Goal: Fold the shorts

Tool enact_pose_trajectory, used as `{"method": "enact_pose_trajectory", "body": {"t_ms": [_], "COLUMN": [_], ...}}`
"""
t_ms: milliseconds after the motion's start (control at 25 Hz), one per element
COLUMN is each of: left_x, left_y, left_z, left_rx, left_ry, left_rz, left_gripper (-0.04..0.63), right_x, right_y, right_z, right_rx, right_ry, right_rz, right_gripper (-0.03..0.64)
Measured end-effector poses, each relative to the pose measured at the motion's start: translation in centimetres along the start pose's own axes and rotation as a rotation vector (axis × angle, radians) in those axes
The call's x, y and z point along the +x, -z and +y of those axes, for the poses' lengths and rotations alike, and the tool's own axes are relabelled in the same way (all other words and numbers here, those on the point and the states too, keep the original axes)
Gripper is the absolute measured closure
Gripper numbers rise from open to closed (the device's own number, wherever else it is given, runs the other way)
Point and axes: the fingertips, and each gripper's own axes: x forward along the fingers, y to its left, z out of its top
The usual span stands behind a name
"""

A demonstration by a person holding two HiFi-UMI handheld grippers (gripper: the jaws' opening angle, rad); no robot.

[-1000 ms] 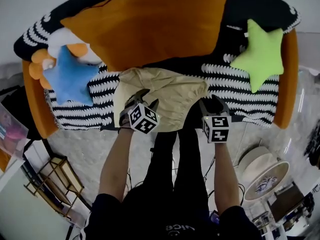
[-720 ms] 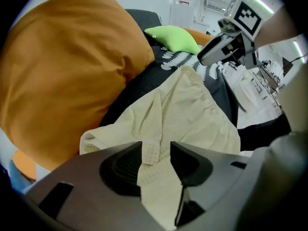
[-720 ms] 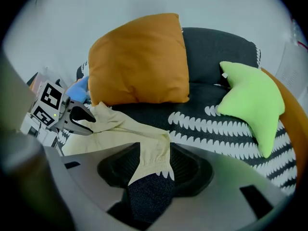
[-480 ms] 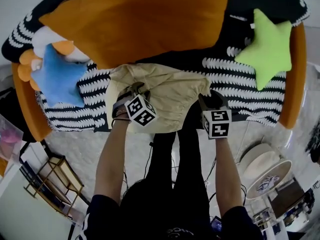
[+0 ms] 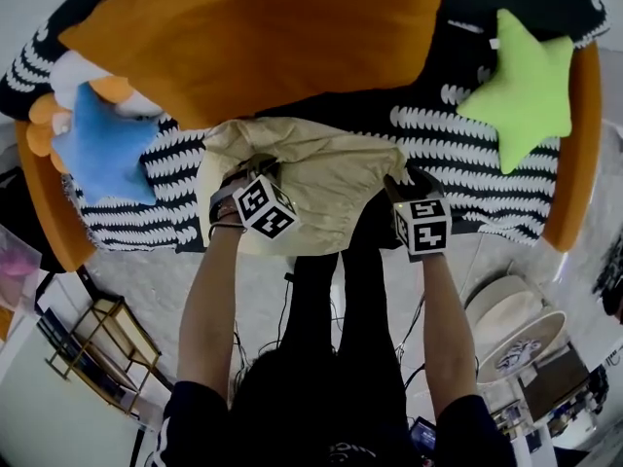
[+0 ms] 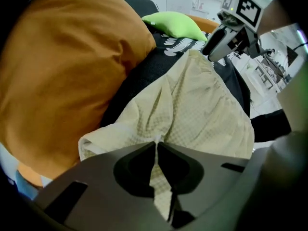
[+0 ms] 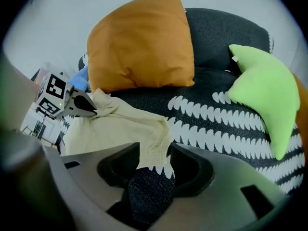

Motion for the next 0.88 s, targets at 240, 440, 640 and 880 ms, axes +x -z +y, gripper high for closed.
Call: {"method": "enact_pose_trajectory", "body": {"t_ms": [240,440,640,880], "left_x": [-2.2,-4.3,-7.4,-11.2], "left_y": [-0.5,-1.1,-0.4,3.8], "left_z": [3.2,4.8,5.5,3.9], "left_rx": [-0.161,-0.221,-0.288,-0.315], "left_ry": [-0.080,-0.148,-0.218,-0.252], "left_rz": [-0.063,-0.079,-0.089,-0.089], "left_gripper": [0.577,0.578,0.580,0.580], "right_x": [1.8,0.7,-1.7,-5.4], "right_y": [0.8,0.3,-0.4,0.5], "right_z": [-1.2,-0.7,0.2,3.8], "right_rx": [0.094,-0.071,-0.216,-0.347], "right_ry": [-0.023,-0.049,-0.038,0.015], "right_rz": [0.060,0.061,0.035,-0.057], "right_gripper": [0.479,0.575,0.574,0.574]}}
